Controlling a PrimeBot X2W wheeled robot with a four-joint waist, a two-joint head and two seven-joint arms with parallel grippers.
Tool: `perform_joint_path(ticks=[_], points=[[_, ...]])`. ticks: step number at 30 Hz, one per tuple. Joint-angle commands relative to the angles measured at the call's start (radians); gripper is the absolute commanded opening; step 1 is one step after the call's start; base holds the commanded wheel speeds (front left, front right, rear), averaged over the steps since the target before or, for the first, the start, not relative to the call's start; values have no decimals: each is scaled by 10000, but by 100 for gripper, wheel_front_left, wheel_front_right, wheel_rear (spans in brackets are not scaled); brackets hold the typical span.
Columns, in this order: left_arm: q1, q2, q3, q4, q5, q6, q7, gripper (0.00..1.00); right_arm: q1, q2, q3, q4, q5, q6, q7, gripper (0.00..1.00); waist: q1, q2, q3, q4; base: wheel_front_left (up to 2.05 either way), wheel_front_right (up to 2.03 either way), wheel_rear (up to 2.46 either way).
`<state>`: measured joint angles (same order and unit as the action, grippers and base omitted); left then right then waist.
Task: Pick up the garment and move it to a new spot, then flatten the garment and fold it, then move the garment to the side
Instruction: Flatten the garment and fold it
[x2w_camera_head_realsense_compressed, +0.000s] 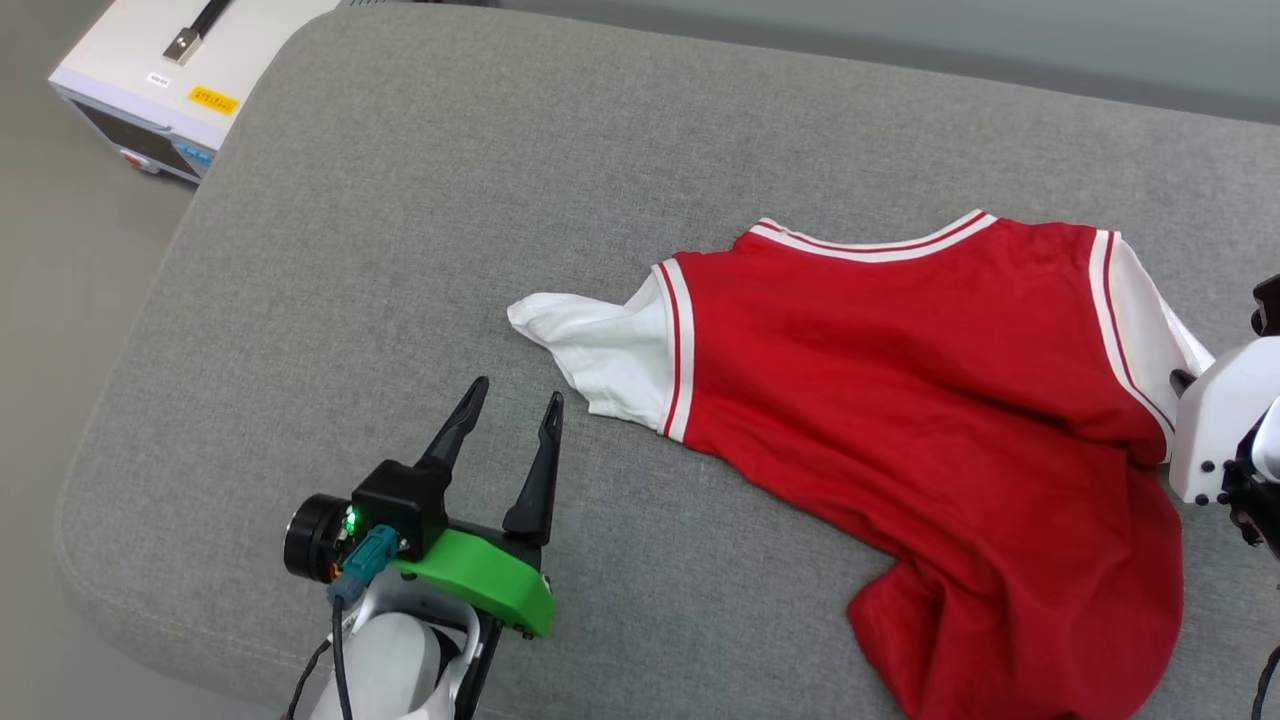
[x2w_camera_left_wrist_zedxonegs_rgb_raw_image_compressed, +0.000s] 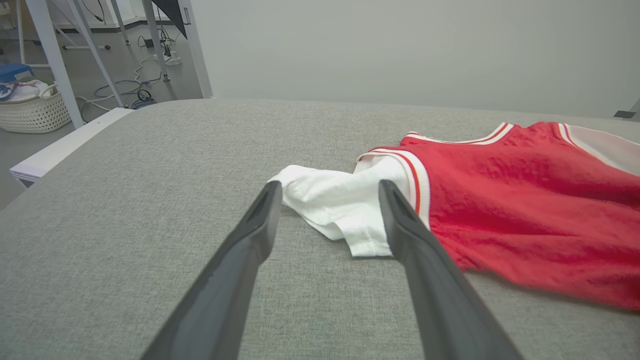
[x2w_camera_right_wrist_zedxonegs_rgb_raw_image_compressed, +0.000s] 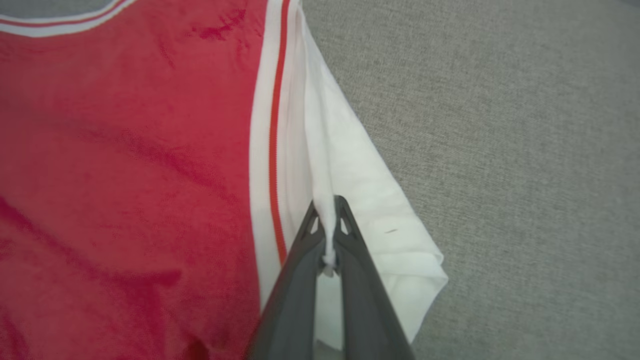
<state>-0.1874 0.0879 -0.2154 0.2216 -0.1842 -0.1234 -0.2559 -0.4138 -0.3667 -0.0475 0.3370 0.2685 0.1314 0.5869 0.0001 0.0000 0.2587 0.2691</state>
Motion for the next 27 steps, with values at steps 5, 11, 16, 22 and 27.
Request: perform_joint_path(ticks=[5, 11, 16, 22, 27], points=[[50, -27, -9, 180, 48, -66, -59, 100, 535, 263, -67, -669, 619, -7, -34, 0, -1, 0, -670, -362, 0, 0, 0], [330, 9, 109, 160, 30, -69, -59, 100, 1183, 467, -577, -2155, 1405, -7, 843, 0, -1, 0, -1035, -737, 0, 0, 0], [250, 1, 19, 41, 43, -71, -59, 100, 1213, 157, -1560, -2977, 1349, -7, 1721, 0, -1, 0, -767, -834, 0, 0, 0], [-7, 28, -95, -64, 3, -71, -59, 100, 753, -36, -2915, -3038, 1083, -7, 2628, 0, -1, 0, -145, -672, 0, 0, 0], [-201, 82, -180, -77, -11, -72, -59, 100, 136, -295, -3524, -2407, 815, -7, 3223, 0, -1, 0, 342, -448, 0, 0, 0]])
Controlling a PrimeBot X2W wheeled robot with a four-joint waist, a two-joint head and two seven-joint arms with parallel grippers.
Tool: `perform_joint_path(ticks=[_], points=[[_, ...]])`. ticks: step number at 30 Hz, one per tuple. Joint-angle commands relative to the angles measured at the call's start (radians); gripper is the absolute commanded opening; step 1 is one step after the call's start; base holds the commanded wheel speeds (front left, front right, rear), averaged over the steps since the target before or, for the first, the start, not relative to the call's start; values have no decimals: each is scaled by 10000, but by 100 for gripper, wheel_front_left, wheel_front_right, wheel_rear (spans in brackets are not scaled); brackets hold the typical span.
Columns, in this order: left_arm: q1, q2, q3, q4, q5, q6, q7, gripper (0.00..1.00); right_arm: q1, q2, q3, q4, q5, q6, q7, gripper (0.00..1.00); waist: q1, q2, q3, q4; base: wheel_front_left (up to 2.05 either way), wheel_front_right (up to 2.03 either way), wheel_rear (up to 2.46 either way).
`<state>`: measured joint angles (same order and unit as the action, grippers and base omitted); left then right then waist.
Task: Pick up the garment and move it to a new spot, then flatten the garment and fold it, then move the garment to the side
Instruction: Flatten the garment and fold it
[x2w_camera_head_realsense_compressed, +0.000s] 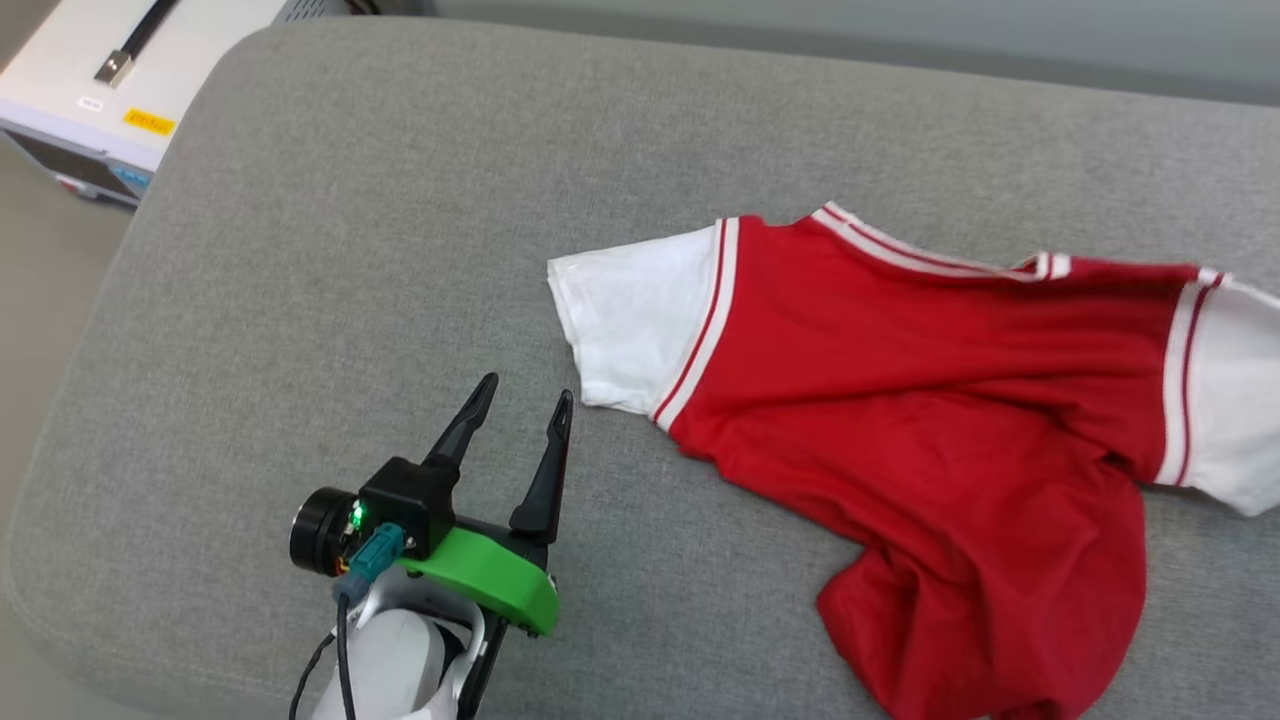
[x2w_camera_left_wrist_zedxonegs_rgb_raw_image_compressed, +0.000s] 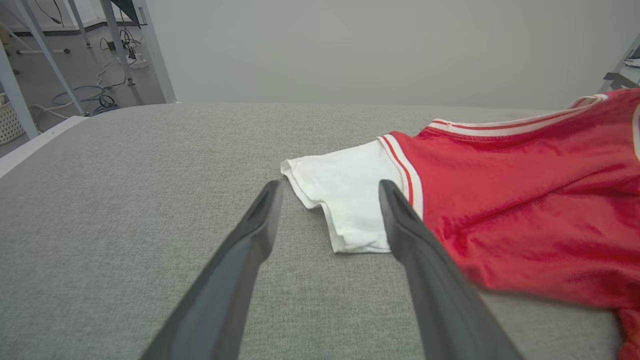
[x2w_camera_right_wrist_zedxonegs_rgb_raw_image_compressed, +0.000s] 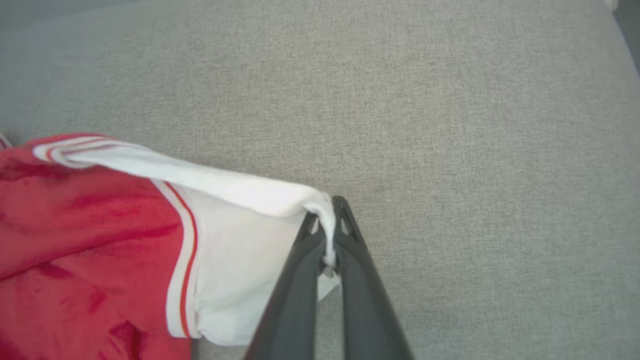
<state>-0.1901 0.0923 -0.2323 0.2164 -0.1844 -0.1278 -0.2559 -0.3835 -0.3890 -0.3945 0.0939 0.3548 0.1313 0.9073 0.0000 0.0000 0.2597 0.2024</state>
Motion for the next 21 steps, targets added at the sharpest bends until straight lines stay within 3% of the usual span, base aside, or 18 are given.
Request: perform_joint_path(ticks=[1, 9, 10, 11, 15, 21], points=[[-229, 39, -16, -46, -19, -28, -59, 100, -379, -135, -184, 227, -98, -6, 51, 0, 0, 0, 441, 273, 0, 0, 0], [-652, 47, -160, -108, -92, -28, -59, 100, -1995, -889, -508, 2263, -887, -6, -572, 0, 0, 0, 1224, 711, 0, 0, 0], [-688, 39, -169, -114, -100, -28, -59, 100, -2144, -975, -523, 2488, -1003, -6, -694, 22, 0, 0, 1289, 753, 0, 0, 0], [-727, 27, -167, -115, -108, -28, -59, 100, -2300, -1103, -529, 2755, -1214, -6, -898, 100, 0, 0, 1352, 796, 0, 0, 0], [-798, -19, -140, -88, -113, -28, -59, 100, -2637, -1587, -523, 3683, -2240, -6, -1789, 100, 0, 0, 1425, 896, 0, 0, 0], [-712, -14, 21, 5, -86, -28, -59, 100, -3101, -1377, -379, 4761, -2875, -6, -3607, 100, 0, 0, 912, 750, 0, 0, 0]])
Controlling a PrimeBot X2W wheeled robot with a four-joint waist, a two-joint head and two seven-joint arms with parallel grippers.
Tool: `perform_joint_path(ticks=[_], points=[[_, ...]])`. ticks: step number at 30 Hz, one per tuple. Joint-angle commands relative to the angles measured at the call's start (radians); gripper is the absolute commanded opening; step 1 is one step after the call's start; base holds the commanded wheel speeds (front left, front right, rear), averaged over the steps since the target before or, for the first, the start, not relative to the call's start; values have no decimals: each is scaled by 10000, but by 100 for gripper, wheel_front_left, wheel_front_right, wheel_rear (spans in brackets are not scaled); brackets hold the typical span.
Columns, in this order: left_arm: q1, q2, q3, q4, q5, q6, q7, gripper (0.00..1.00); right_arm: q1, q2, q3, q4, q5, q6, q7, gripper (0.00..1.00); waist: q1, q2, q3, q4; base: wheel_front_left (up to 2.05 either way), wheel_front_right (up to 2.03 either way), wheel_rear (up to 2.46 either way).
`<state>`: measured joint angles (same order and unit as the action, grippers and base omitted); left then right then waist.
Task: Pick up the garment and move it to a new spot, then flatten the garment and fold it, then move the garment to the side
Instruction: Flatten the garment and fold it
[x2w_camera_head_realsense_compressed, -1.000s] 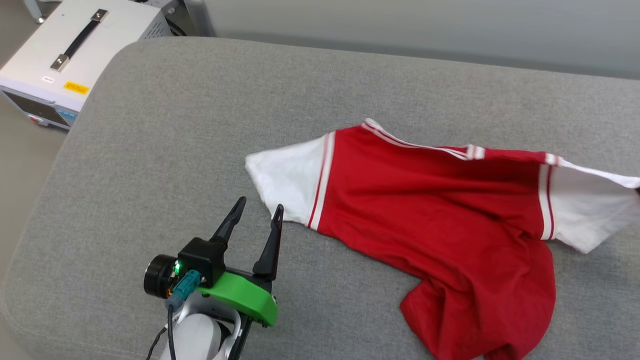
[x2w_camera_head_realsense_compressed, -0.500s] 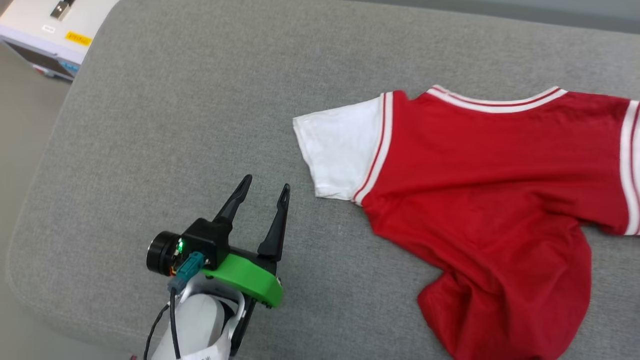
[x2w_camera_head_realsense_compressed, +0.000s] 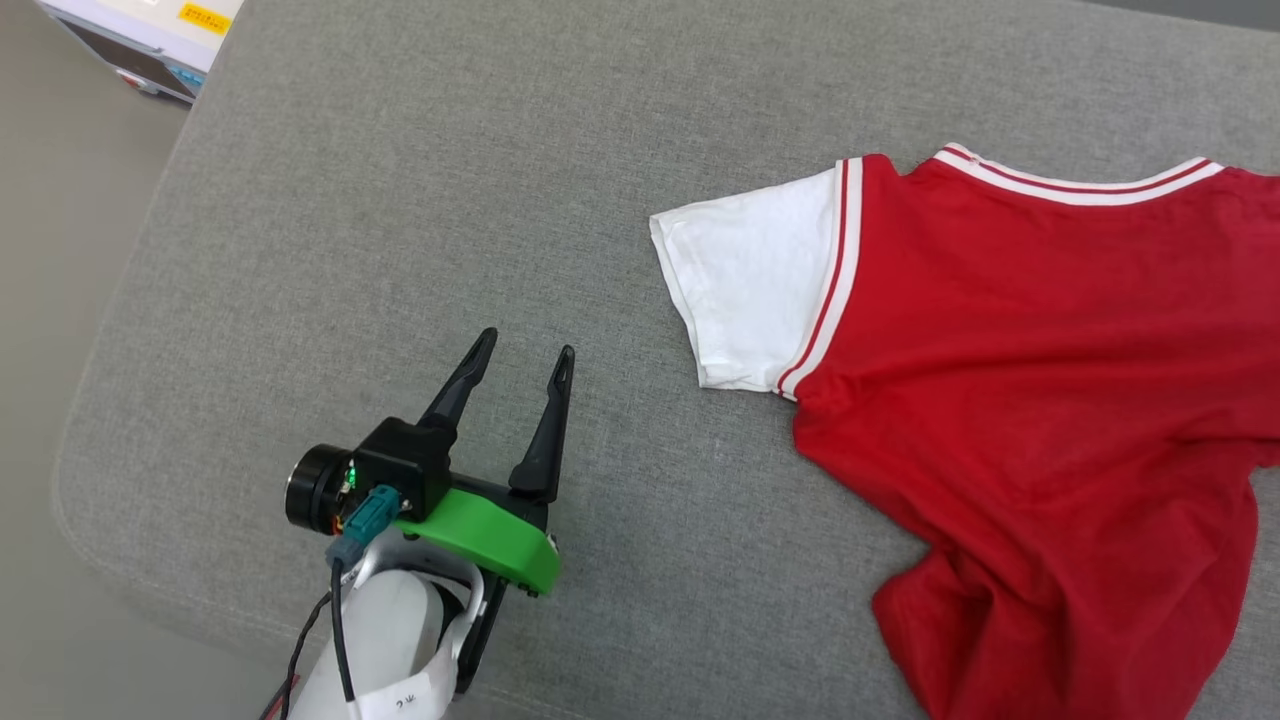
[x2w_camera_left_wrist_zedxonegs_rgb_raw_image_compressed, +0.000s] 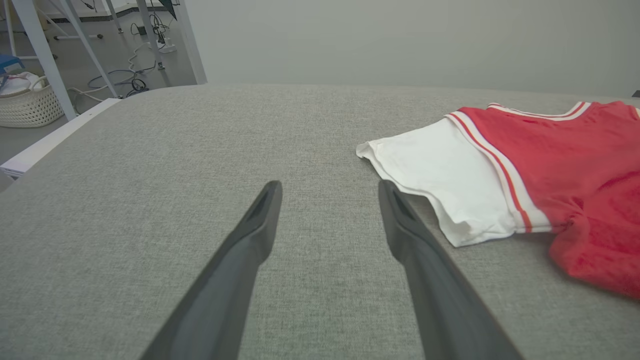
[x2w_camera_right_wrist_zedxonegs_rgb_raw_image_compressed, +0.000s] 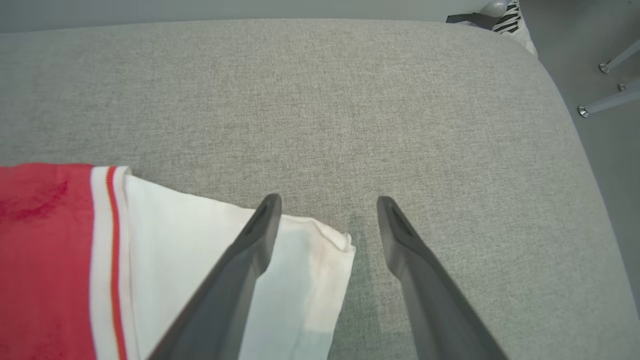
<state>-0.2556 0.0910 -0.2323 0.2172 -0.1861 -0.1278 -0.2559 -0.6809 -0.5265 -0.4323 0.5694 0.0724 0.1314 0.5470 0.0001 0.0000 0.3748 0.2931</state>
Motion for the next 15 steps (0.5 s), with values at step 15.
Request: perform_joint_path(ticks=[15], points=[[547, 96, 774, -152, -402, -28, -59, 100, 1398, 467, 2789, -1711, 2504, -7, -3762, 100, -1, 0, -2283, -1368, 0, 0, 0]])
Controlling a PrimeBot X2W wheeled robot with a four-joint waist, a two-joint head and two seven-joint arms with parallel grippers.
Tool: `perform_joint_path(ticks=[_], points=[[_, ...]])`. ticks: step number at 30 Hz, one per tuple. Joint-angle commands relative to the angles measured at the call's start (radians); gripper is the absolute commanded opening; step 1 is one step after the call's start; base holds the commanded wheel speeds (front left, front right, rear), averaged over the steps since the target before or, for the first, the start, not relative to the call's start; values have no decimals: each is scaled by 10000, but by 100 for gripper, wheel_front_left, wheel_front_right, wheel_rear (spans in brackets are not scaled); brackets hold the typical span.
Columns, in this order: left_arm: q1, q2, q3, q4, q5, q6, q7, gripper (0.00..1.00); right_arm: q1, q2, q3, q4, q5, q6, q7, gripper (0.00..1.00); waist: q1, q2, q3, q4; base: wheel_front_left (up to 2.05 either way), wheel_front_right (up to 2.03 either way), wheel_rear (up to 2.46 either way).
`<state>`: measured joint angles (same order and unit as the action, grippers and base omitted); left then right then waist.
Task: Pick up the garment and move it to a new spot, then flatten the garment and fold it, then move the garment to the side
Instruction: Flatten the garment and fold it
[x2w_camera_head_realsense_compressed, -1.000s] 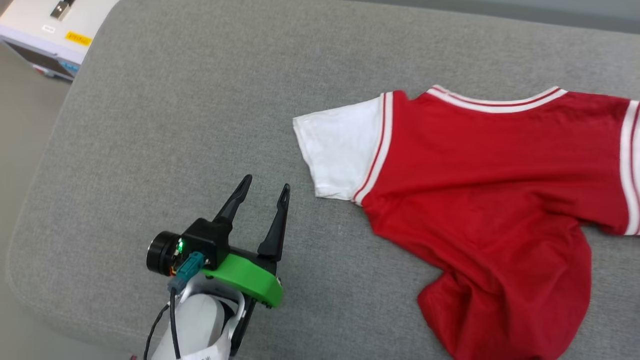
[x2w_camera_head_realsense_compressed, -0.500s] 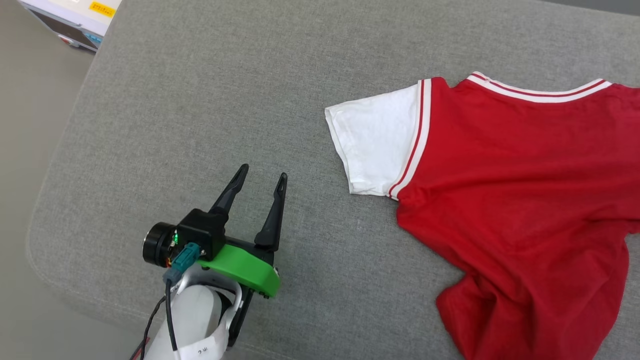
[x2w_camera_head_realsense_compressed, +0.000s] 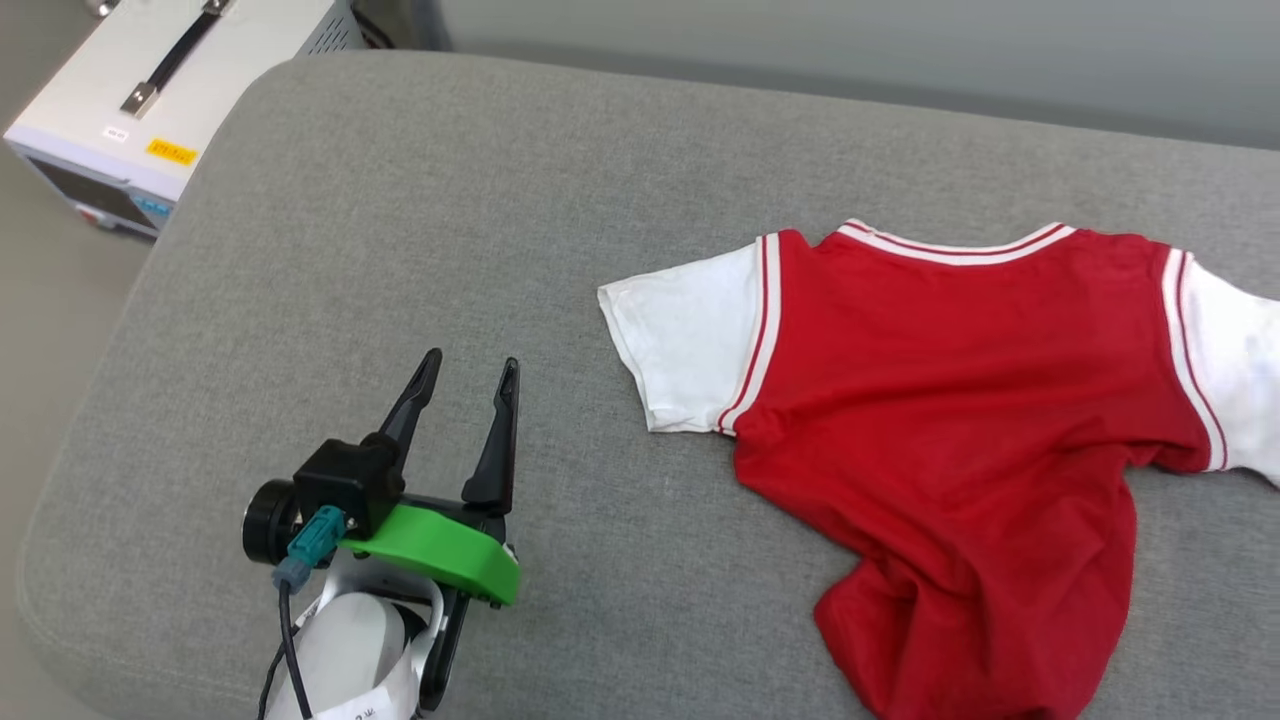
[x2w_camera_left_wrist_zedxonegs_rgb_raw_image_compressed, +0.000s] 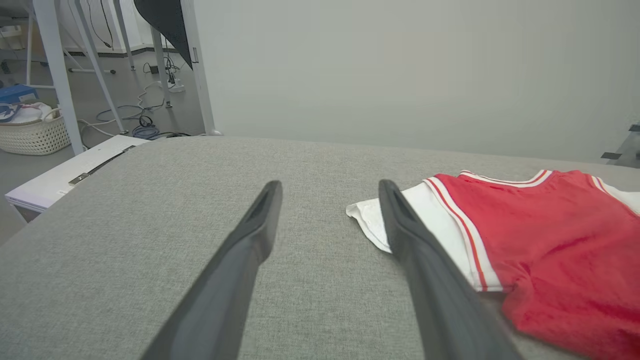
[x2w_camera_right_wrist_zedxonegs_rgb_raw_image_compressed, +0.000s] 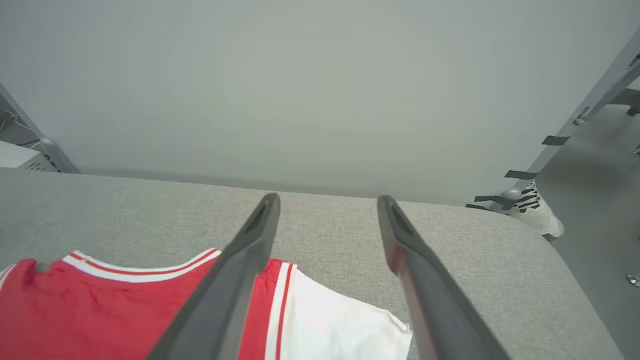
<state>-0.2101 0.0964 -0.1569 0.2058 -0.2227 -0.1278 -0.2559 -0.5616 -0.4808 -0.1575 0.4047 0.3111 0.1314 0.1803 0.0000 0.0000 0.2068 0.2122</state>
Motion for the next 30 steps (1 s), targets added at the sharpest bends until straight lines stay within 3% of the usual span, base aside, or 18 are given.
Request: perform_joint_path(ticks=[1, 8, 15, 23, 26, 30], points=[[141, 39, 56, -50, -48, -28, -59, 100, 425, 36, 170, -284, 313, -7, -288, 100, 0, 0, -691, -628, 0, 0, 0], [544, 37, 205, -107, -71, -29, -59, 100, 2514, 449, 915, -2203, 1108, -7, -1606, 100, 0, 0, -1214, -1092, 0, 0, 0], [816, 23, 199, -77, -273, -29, -59, 100, 4416, 1572, 823, -3862, 1099, -7, -2466, 100, 0, 0, -1340, -1449, 0, 0, 0], [862, 168, 301, 77, -520, -29, -59, 100, 5616, 2916, 760, -4732, 779, -7, -2933, 100, 0, 0, -1320, -1976, 0, 0, 0], [409, 617, -189, 303, -927, -29, 354, 100, 5581, 3062, 746, -4946, 692, -7, -2843, 100, 0, 0, -1106, -2234, 0, 0, 0], [-633, 1425, -872, 266, -1564, -29, 1885, 100, 5480, 3115, 707, -5143, 639, -7, -2769, 100, 0, 0, -795, -2413, 0, 0, 0]])
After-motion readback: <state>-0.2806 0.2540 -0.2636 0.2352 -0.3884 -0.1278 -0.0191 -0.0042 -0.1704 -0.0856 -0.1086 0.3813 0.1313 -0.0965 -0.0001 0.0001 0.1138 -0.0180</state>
